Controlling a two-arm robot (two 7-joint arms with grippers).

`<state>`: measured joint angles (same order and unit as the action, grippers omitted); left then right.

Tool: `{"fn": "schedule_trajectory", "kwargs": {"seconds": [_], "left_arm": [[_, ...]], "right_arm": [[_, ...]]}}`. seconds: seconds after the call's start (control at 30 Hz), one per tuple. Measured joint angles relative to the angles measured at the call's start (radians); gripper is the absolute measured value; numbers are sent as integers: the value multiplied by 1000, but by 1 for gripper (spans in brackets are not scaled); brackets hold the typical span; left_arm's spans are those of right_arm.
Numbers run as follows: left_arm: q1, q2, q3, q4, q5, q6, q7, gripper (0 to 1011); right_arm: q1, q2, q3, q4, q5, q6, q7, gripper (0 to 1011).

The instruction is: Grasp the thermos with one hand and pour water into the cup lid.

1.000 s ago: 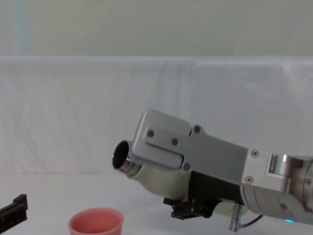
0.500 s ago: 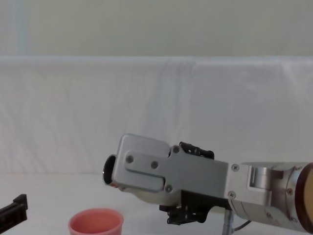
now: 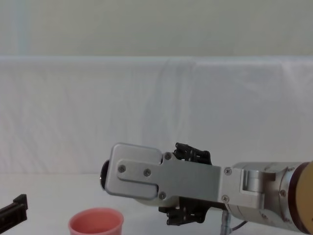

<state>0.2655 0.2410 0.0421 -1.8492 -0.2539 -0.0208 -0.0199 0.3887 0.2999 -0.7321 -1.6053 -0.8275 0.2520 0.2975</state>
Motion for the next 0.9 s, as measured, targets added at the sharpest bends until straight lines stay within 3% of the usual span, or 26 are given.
{"fn": "schedule_trajectory", "kwargs": {"seconds": [0.9], "left_arm": [[0, 0, 0, 0, 0, 0, 0, 1001]], "right_arm": [[-7, -38, 10, 22, -131, -11, 23, 957]]}}
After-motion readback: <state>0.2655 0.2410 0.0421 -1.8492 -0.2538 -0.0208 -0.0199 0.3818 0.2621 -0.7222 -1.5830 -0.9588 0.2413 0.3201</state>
